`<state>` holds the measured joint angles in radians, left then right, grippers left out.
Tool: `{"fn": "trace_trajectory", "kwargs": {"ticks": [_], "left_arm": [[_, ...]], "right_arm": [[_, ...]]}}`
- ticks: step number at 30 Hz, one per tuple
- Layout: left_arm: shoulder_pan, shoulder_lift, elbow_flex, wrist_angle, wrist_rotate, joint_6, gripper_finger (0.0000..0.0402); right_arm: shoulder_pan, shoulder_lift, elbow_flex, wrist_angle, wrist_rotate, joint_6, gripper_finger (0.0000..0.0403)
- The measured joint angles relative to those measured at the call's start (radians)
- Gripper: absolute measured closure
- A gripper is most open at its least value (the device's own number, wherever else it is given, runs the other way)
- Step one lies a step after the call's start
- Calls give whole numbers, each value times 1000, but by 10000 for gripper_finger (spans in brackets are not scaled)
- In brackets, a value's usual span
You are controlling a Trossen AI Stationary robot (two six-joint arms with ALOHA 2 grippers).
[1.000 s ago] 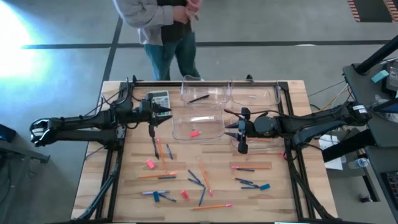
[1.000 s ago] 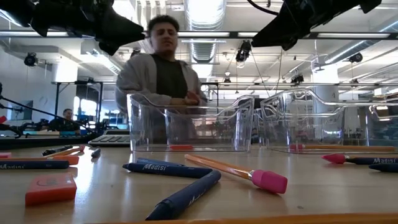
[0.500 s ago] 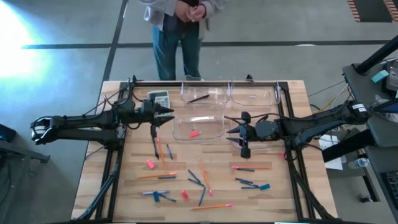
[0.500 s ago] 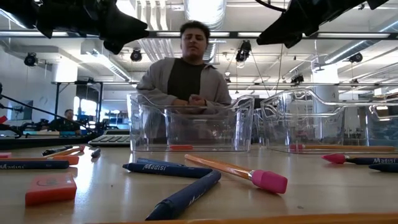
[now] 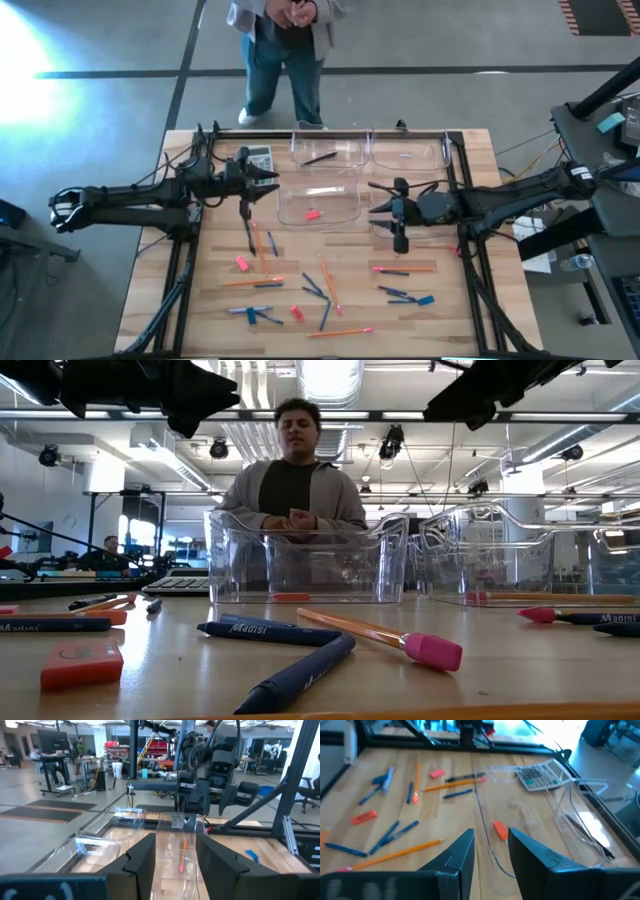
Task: Sort crayons/erasers/pens/pencils in bins
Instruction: Put the blue crayon into the top right transparent bin
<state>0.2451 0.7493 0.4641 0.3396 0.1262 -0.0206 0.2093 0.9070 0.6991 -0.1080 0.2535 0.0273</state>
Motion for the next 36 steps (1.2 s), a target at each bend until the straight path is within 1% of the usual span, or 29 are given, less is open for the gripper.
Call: {"fn": "trace_trajectory", "kwargs": {"ticks": [7,10,14,17,23,26,29,32,36], "left_arm": [[0,-2,-1,-7,1,-2,274],[0,3,-1,-6,1,-27,274],[0,6,-2,-6,4,-52,274],[-3,6,-7,-7,4,-52,274],[-3,7,-14,-7,4,-52,274],[-3,7,-15,-7,4,-53,274],[-4,9,-17,-7,4,-53,274],[-4,9,-20,-7,4,-53,274],[-4,9,-30,-7,3,-54,274]], "right_arm": [[53,-50,10,-30,0,6,294],[74,-48,37,-80,1,15,294],[107,-12,89,-159,8,33,294],[127,31,130,-244,8,67,294],[150,132,200,-458,5,209,294],[153,188,211,-537,-35,306,294],[166,263,210,-567,-99,364,294],[196,334,210,-566,-134,372,294],[221,414,210,-565,-206,393,294]]}}
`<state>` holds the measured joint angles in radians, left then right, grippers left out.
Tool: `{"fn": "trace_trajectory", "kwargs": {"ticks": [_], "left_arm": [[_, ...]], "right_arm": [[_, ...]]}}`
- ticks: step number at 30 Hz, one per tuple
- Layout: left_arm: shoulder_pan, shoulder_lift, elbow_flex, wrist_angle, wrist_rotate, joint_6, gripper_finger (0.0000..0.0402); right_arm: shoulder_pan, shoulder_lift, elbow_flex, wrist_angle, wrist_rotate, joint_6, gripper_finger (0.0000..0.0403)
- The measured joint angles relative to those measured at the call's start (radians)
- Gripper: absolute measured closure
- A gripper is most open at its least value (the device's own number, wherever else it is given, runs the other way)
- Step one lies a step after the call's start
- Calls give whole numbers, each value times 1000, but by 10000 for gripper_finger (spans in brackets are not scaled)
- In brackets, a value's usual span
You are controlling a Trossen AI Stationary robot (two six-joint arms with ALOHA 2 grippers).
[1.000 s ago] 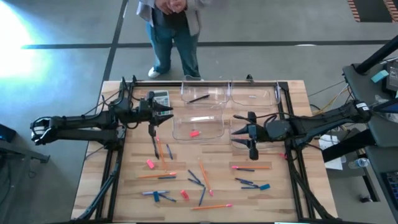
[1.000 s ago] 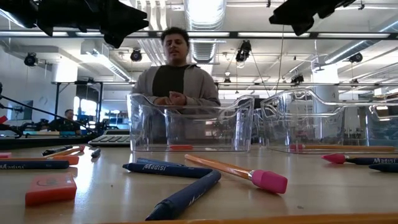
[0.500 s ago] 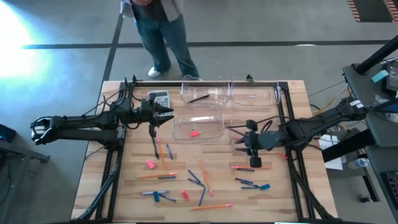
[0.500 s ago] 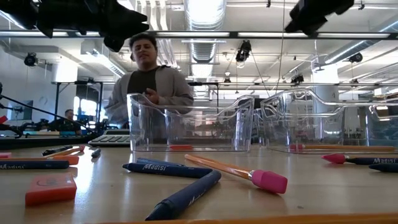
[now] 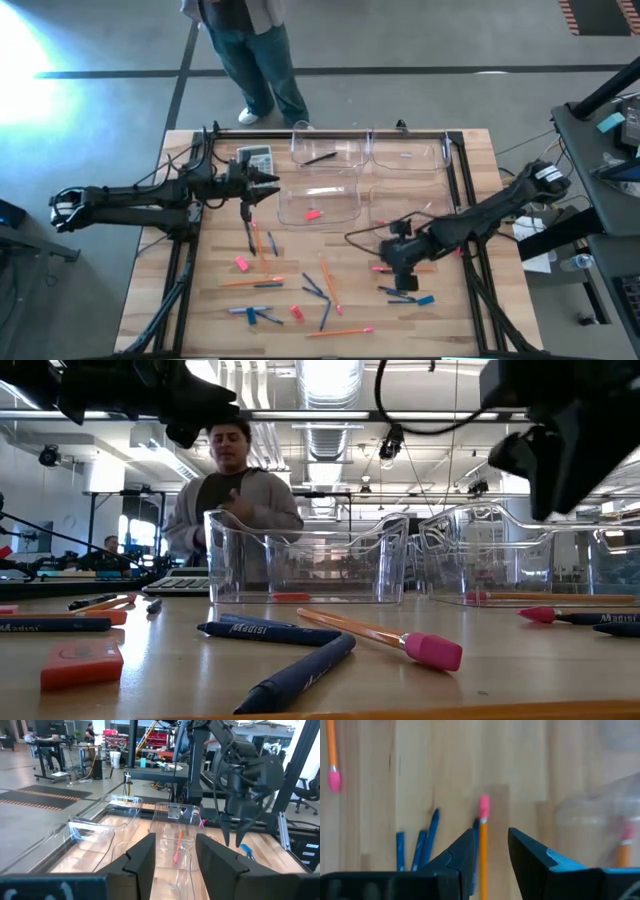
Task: Sort crayons/erasers/pens/pencils in bins
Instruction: Put the blue crayon into the top right transparent bin
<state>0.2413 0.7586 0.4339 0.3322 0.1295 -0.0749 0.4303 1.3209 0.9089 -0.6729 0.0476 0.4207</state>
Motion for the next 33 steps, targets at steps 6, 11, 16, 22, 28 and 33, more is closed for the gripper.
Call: {"fn": "trace_trajectory", "kwargs": {"ticks": [6,11,16,22,28,33], "left_arm": [[0,0,-5,0,0,-1,274],[0,0,-5,0,0,0,274],[0,0,-8,0,-1,0,274],[0,1,-13,0,-5,0,274],[0,10,-13,1,-5,0,274],[0,22,-13,6,-5,2,274]], "right_arm": [[31,62,4,5,-59,63,294],[46,89,4,12,-52,85,294],[46,114,4,13,-53,103,294],[46,116,4,18,-56,121,293],[46,121,4,19,-55,130,262],[47,121,3,21,-41,130,225]]}}
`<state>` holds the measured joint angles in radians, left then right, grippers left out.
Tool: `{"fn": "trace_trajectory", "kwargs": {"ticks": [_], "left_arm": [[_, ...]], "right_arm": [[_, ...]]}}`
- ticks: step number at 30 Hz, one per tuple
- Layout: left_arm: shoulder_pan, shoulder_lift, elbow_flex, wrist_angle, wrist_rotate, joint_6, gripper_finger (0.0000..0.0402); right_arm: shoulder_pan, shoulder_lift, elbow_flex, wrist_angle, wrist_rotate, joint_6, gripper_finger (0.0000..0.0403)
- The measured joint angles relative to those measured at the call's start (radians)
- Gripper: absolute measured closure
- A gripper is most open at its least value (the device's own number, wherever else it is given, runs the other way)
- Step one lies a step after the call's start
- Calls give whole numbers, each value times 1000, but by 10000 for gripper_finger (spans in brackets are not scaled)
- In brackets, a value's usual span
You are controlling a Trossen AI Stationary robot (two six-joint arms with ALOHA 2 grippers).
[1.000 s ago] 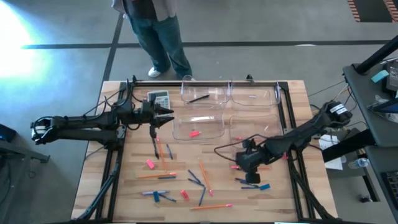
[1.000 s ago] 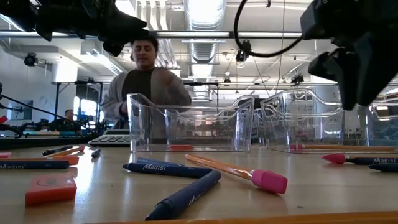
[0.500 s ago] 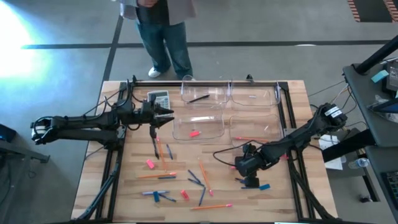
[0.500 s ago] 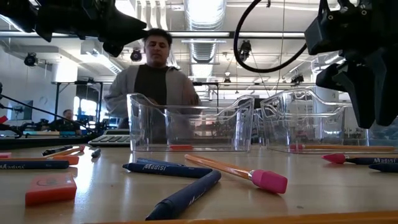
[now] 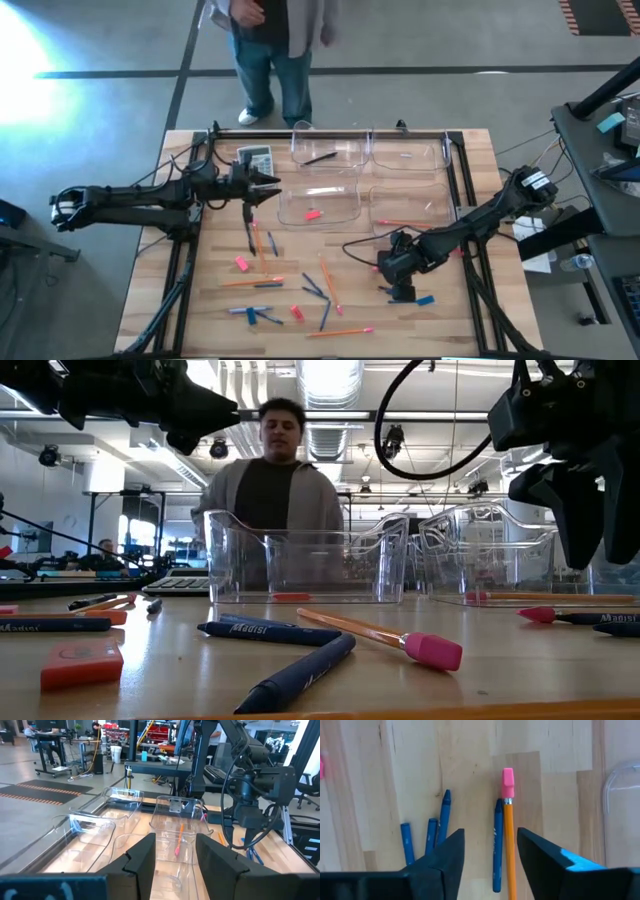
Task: Sort crayons/erasers/pens/pencils in bins
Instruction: Put the blue crayon into the top right transparent bin
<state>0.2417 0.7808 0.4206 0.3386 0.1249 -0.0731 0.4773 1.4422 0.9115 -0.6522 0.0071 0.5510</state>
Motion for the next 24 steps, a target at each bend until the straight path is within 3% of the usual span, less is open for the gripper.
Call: {"fn": "trace_trajectory", "kwargs": {"ticks": [5,24], "left_arm": [[0,12,3,-1,0,-1,274],[0,12,-1,19,1,-2,274]], "right_arm": [[25,0,-15,11,11,4,218],[68,0,-85,44,75,34,262]]}}
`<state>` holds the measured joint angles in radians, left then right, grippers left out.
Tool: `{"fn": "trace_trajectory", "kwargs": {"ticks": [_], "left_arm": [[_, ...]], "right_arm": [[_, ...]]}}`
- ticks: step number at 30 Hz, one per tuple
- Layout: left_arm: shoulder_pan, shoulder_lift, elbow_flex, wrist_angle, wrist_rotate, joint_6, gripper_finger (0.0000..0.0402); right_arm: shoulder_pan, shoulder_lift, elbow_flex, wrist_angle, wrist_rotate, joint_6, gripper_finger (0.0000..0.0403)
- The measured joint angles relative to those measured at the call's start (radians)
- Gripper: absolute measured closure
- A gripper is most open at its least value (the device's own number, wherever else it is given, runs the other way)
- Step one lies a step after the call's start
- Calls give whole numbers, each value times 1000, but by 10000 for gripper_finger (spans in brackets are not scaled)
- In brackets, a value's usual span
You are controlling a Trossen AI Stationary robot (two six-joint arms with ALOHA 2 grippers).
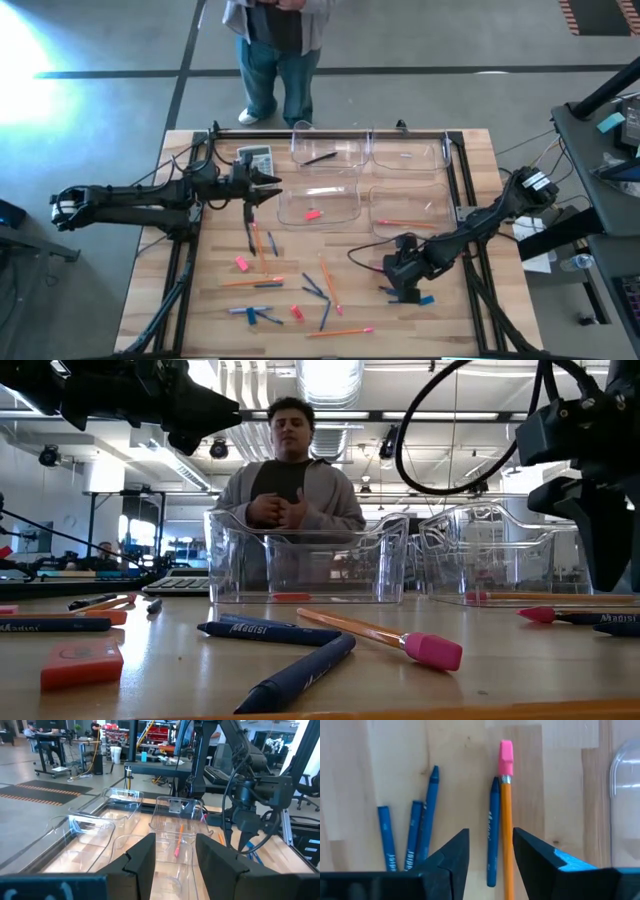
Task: Sort crayons/erasers/pens/pencils in bins
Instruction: Put the blue crayon into the top right transparent bin
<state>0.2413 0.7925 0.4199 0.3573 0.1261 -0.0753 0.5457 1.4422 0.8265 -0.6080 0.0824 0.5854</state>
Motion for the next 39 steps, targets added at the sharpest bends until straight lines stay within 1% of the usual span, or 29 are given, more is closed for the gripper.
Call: {"fn": "trace_trajectory", "kwargs": {"ticks": [6,15,19,23,29,33,36,39], "left_arm": [[0,0,0,0,0,0,274],[0,0,0,0,0,0,274],[0,0,0,0,1,0,274],[0,0,-1,1,1,0,274],[0,0,-1,0,5,0,274],[0,0,-1,0,5,0,274],[0,0,-1,0,4,0,274],[0,0,-1,0,4,0,274]], "right_arm": [[0,-3,-34,42,21,-5,261],[19,-3,-35,45,13,-5,257],[24,-6,-15,21,0,-1,265],[24,-6,33,-36,28,-1,270],[29,-6,61,-47,43,-6,269],[62,4,62,-41,47,-3,269],[97,17,61,-37,51,36,269],[132,51,60,-37,84,63,270]]}}
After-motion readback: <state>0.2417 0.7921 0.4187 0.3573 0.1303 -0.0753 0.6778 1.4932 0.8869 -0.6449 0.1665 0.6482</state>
